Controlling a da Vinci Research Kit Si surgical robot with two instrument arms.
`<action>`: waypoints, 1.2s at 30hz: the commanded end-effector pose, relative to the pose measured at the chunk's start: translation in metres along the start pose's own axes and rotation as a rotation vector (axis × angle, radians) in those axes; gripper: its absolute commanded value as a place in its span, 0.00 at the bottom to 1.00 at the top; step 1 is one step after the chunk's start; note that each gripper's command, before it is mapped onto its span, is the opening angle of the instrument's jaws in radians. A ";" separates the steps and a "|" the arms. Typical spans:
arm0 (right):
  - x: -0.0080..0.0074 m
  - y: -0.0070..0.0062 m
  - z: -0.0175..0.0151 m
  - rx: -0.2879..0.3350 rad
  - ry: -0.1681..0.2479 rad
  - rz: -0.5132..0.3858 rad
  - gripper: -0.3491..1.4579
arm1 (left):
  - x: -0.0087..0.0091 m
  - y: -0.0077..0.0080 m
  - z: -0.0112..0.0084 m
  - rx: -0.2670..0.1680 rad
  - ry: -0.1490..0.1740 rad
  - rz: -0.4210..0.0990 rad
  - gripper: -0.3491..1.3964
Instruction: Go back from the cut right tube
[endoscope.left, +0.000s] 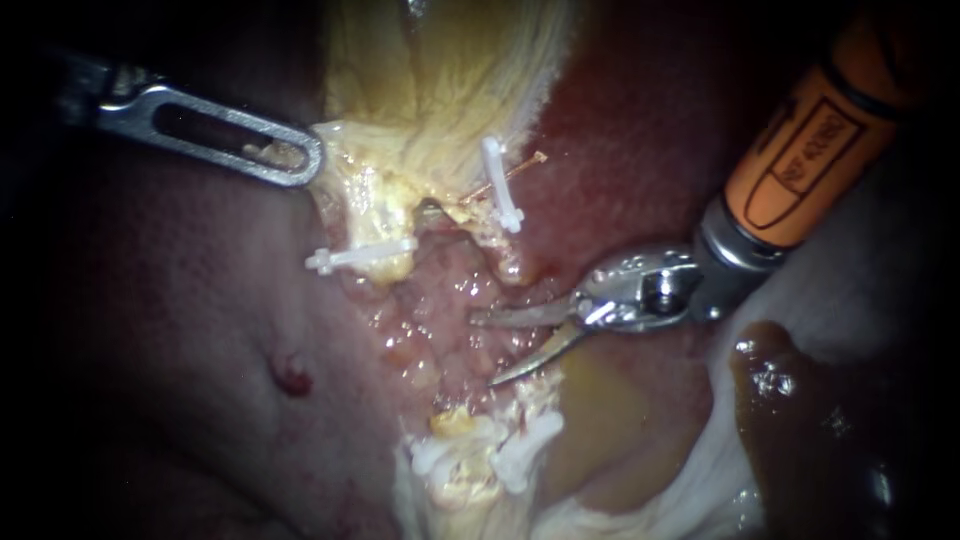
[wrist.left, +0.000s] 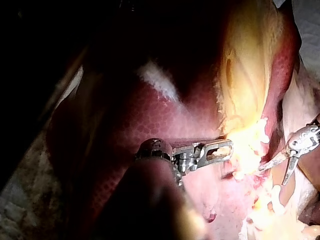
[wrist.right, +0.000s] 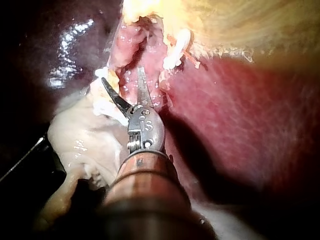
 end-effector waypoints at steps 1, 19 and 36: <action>0.0001 -0.0002 -0.0006 -0.015 -0.012 -0.009 0.98 | 0.0000 0.0000 0.0000 0.001 0.000 0.000 0.00; 0.0032 -0.0034 -0.0099 -0.220 -0.204 -0.180 0.99 | 0.0001 0.0004 0.0003 -0.001 -0.001 0.001 0.00; 0.0037 -0.0030 -0.0131 -0.213 -0.205 -0.168 0.99 | 0.0032 0.0029 0.0099 -0.017 0.040 0.025 0.00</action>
